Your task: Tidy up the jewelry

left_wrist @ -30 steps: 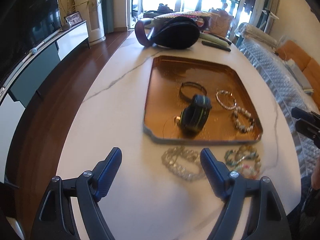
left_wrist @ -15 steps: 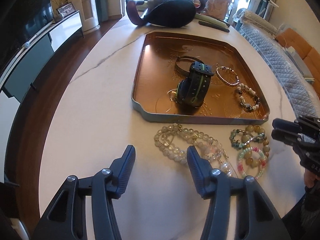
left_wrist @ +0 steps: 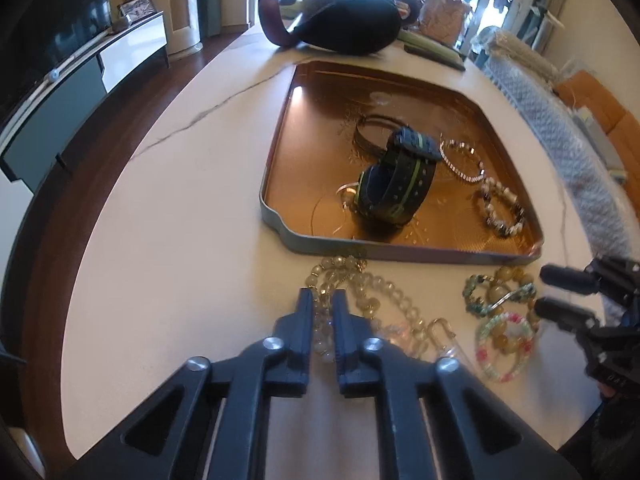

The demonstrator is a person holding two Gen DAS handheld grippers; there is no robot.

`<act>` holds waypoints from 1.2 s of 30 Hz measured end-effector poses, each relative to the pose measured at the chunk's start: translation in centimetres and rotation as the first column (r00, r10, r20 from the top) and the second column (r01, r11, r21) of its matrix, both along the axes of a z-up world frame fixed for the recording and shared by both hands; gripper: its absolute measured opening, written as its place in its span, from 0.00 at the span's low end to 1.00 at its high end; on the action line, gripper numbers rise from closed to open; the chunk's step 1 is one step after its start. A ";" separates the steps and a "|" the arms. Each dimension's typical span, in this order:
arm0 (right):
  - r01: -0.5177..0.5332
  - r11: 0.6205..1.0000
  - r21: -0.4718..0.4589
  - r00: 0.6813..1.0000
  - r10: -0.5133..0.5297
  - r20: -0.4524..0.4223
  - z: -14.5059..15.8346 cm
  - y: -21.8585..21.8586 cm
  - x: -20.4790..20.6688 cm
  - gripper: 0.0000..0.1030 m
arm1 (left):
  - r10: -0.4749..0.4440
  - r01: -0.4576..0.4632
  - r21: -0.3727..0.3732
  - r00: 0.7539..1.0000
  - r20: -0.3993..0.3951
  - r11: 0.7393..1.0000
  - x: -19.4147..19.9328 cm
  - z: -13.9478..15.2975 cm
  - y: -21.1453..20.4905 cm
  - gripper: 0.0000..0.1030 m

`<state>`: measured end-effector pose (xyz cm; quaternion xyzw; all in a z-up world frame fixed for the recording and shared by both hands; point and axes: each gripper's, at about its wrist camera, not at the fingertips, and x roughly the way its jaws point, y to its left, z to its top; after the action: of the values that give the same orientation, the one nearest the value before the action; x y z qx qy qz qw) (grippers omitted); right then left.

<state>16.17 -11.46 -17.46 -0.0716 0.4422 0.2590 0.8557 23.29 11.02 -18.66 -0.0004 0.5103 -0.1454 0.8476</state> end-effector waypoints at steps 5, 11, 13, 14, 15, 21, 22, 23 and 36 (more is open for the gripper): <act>0.002 1.000 0.000 1.000 -0.002 0.011 0.3 0.0 -0.1 0.29 | -0.006 0.007 -0.029 0.999 0.038 1.000 -0.5 1.9 0.4 0.01; -0.002 1.000 -0.020 1.000 0.002 0.013 0.0 0.5 0.0 0.31 | -0.012 0.011 -0.035 1.000 -0.025 0.999 -0.1 0.1 -0.3 0.07; 0.004 1.000 -0.021 1.000 -0.004 0.029 0.1 0.6 -0.1 0.31 | -0.034 0.034 0.007 0.999 0.003 0.999 -0.4 0.4 -1.1 0.13; -0.002 1.000 -0.014 1.000 0.002 0.028 0.2 0.7 -0.1 0.31 | -0.046 0.046 0.011 0.999 0.007 0.999 -0.6 0.4 -1.4 0.17; -0.008 1.000 -0.014 1.000 0.008 0.029 0.2 0.8 -0.2 0.31 | -0.056 0.056 0.004 0.998 0.010 0.998 -0.7 0.5 -1.7 0.20; -0.025 0.998 -0.063 0.999 0.027 0.034 -0.5 1.4 -0.2 0.31 | -0.121 0.121 0.015 0.993 0.003 0.993 -1.0 0.0 -3.5 0.22; -0.024 0.998 -0.064 0.999 0.026 0.034 -0.5 1.4 -0.2 0.30 | -0.131 0.130 0.025 0.991 0.004 0.991 -1.0 -0.1 -3.8 0.22; -0.019 0.997 -0.068 0.999 0.022 0.035 -0.6 1.4 -0.1 0.29 | -0.136 0.135 0.051 0.991 0.006 0.990 -0.9 -0.4 -4.2 0.22; -0.038 0.991 -0.125 0.998 0.044 0.049 -1.0 2.0 -0.1 0.07 | -0.119 0.117 0.068 0.993 0.020 0.991 -0.6 -0.8 -3.8 0.09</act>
<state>16.10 -9.42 -18.48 -0.1402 0.4337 0.2466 0.8553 22.66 7.18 -19.50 0.0599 0.5040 -0.1780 0.8430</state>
